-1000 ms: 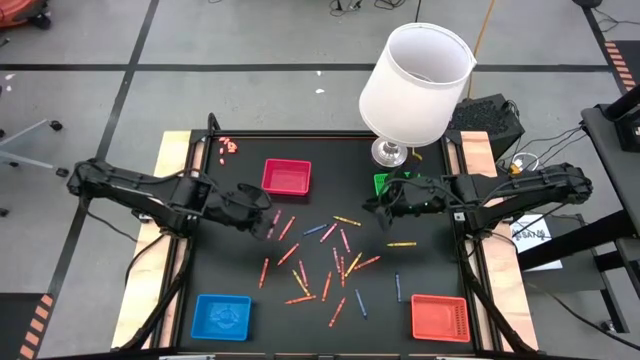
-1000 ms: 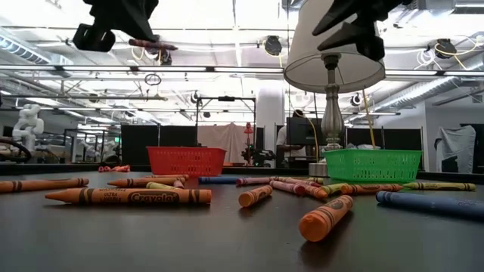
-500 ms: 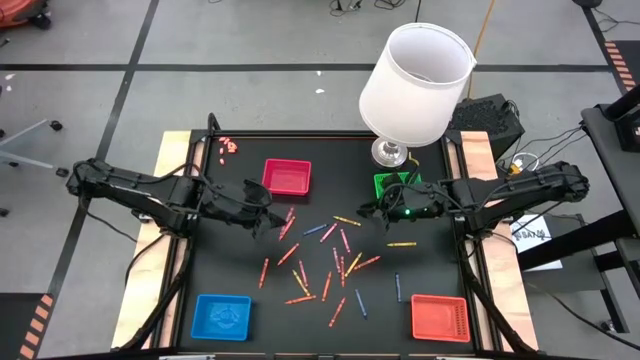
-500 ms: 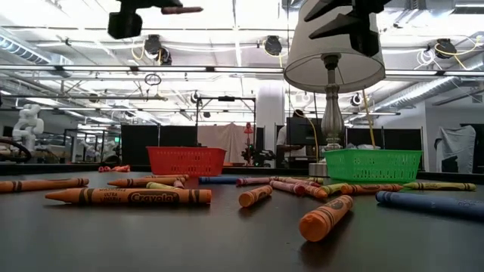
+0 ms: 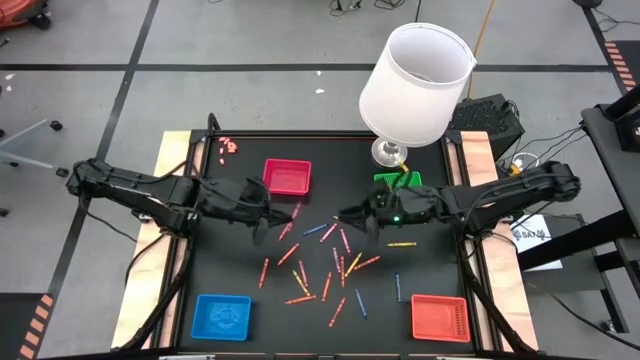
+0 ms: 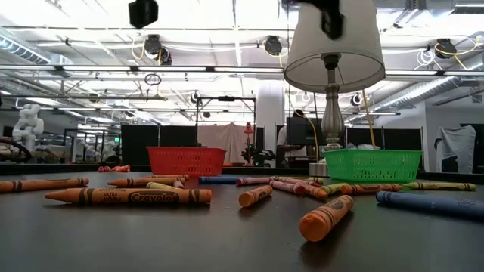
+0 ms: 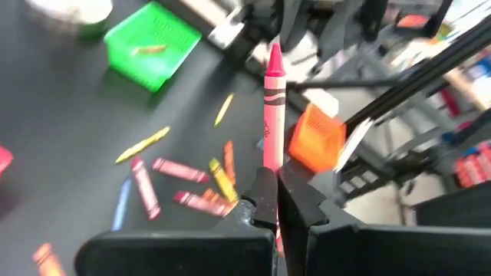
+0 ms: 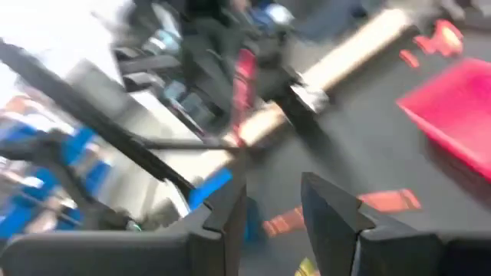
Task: Sort crayons
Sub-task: Put the red crayon into the green basket
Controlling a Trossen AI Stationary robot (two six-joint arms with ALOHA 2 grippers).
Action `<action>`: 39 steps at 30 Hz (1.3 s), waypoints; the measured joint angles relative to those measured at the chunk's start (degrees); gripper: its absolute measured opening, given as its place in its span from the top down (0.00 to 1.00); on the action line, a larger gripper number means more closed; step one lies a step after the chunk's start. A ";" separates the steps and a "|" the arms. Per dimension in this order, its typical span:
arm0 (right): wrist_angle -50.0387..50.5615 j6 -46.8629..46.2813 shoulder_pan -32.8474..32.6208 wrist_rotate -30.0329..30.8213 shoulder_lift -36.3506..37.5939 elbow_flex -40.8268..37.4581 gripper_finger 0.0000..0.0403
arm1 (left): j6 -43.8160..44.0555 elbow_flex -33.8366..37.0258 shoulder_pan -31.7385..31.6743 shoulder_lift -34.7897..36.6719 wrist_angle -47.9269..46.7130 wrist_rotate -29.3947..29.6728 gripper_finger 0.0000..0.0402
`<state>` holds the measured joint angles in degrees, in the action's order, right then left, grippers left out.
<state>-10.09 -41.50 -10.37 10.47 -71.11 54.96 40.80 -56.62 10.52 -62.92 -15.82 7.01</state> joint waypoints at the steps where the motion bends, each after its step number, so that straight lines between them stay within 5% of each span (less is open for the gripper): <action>1: -4.15 1.15 0.00 -0.08 -0.61 0.00 0.73 | -0.85 0.00 0.00 0.00 1.88 0.00 1.00; 7: -21.06 6.48 0.24 -0.16 -4.33 0.00 0.69 | -4.22 -0.02 0.00 -0.02 10.19 0.96 1.00; 17: -26.35 6.25 1.27 -0.09 -7.46 0.00 0.52 | -3.79 -0.02 0.00 -2.52 14.65 2.22 1.00; 34: -27.60 7.85 1.42 -1.55 -8.39 0.02 0.51 | -4.03 -0.07 0.00 -12.54 29.40 2.16 1.00; 39: -27.36 7.73 1.42 -1.76 -8.39 0.02 0.58 | -4.09 -0.04 -0.01 -12.76 30.02 2.19 1.00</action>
<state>-37.45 -33.77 -8.95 8.71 -79.50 54.98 36.71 -56.66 10.52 -75.68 14.20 9.19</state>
